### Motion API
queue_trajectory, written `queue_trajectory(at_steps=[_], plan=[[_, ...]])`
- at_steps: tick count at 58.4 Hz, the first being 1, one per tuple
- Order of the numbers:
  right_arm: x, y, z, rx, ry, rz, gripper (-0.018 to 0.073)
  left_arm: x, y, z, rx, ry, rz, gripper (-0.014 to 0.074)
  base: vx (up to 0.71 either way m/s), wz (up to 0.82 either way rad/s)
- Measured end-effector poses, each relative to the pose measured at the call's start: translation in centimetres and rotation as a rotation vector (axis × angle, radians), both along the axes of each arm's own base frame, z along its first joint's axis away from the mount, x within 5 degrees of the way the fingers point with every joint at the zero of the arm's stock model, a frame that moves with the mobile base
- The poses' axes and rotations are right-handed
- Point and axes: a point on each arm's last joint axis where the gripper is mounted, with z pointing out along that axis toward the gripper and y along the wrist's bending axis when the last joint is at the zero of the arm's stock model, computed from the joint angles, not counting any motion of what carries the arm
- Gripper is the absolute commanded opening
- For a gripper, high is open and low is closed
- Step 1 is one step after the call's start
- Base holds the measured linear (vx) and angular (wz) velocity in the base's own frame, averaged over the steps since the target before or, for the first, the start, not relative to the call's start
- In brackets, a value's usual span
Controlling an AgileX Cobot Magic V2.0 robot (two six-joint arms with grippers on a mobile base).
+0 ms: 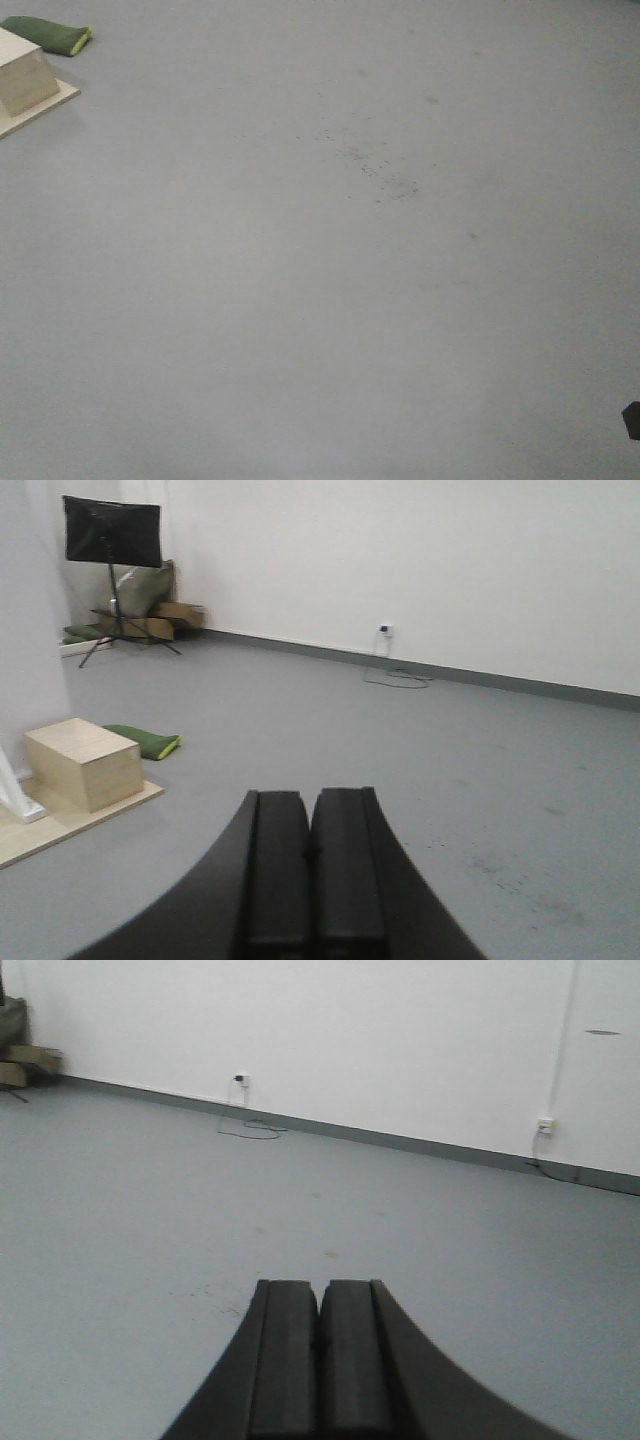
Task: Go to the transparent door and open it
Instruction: 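Drive the base across the grey floor toward the glass sliding door, then drive up onto the wooden platform, stopping close to the door handle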
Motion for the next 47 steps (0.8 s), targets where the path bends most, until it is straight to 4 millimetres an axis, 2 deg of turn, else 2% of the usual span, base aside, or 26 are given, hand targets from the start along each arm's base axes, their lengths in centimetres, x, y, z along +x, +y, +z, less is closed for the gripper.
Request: queue_trajectory(at_steps=[47], plan=[[0.0,0.0,-0.01,0.0,0.001,0.0,-0.0008,0.0,0.0,0.0,0.0,0.0,0.0,-0.0006,0.63,0.73]])
